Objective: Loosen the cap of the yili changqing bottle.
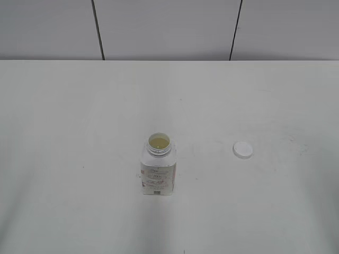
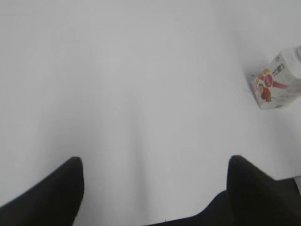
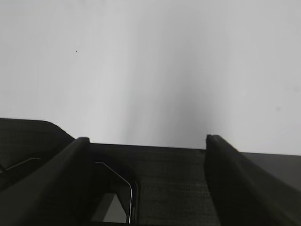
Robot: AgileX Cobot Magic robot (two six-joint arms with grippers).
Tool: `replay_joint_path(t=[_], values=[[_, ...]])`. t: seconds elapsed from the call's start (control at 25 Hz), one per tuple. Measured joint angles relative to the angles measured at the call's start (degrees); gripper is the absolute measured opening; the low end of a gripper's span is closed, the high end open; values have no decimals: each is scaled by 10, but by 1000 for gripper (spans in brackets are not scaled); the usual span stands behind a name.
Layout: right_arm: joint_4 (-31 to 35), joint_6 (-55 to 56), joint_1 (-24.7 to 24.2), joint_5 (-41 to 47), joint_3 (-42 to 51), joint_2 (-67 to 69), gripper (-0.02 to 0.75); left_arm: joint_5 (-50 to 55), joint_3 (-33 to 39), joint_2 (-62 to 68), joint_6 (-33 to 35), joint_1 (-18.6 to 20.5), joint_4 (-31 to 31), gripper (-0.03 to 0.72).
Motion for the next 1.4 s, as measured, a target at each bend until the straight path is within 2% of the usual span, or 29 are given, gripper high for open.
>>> replay_joint_path(t=[0.36, 0.92, 1.4], values=[[1, 2, 0, -4, 1, -114, 586, 0, 0, -98, 0, 0, -4, 565], [2, 2, 0, -5, 1, -294, 586, 0, 0, -105, 0, 0, -5, 565], [3, 2, 1, -5, 2, -299, 586, 0, 0, -105, 0, 0, -6, 565]])
